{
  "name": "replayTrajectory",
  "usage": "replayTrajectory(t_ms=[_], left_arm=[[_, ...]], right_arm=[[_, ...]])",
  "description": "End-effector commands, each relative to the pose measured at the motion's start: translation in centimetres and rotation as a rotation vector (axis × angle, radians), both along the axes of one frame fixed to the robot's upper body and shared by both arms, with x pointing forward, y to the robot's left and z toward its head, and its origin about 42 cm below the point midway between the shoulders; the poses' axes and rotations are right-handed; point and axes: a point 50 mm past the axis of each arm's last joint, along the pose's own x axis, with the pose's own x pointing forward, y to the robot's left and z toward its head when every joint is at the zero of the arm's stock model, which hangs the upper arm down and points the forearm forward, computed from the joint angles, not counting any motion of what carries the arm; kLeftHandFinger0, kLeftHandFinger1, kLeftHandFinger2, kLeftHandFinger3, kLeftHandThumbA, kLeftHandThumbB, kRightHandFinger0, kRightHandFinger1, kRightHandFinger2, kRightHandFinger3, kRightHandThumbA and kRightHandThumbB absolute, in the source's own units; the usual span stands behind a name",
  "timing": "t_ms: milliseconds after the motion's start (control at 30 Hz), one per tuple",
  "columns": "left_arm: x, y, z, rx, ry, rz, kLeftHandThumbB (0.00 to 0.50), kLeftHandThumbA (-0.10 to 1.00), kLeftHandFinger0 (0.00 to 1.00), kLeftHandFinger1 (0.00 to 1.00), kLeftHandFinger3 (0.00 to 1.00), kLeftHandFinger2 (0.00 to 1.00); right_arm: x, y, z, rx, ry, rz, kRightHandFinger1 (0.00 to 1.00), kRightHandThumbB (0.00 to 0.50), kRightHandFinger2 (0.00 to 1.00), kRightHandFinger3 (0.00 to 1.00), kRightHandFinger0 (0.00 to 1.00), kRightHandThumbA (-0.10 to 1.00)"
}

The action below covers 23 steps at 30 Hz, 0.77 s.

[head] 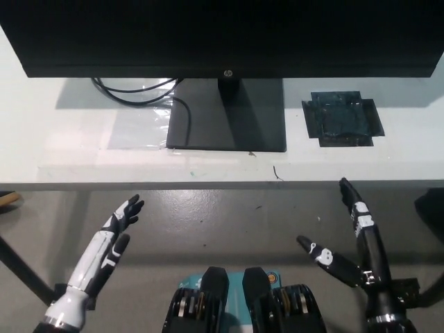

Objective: The monitor is placed at the center of the table and the robot uses both its hand to grab the left and right sides of the monitor to tilt the angle of the monitor downwards

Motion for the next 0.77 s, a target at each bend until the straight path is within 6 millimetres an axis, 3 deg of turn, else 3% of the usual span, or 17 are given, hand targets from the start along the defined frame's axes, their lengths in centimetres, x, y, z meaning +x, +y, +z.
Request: replayTrajectory(t_ms=[0, 100, 333, 733], left_arm=[[0.9, 0.5, 0.3, -0.018, -0.045, -0.001, 0.346, 1.0, 1.0, 1.0, 1.0, 1.0], [1.2, 0.7, 0.2, 0.011, -0.043, 0.007, 0.315, 1.0, 1.0, 1.0, 1.0, 1.0], [2.2, 0.6, 0.2, 0.033, -0.04, 0.002, 0.329, 1.0, 1.0, 1.0, 1.0, 1.0], [1.6, 1.5, 0.2, 0.029, -0.039, 0.019, 0.291, 1.0, 1.0, 1.0, 1.0, 1.0]], right_arm=[[1.9, -0.3, 0.1, 0.077, -0.025, -0.044, 1.0, 0.425, 1.0, 1.0, 1.0, 0.96], [2.5, -0.4, -0.2, 0.08, -0.009, -0.05, 1.0, 0.433, 1.0, 1.0, 1.0, 0.94], [3.1, -0.8, -0.6, 0.063, 0.008, -0.063, 1.0, 0.397, 1.0, 1.0, 1.0, 0.92], [1.7, -1.2, -1.4, 0.048, 0.031, -0.044, 1.0, 0.382, 1.0, 1.0, 1.0, 0.89]])
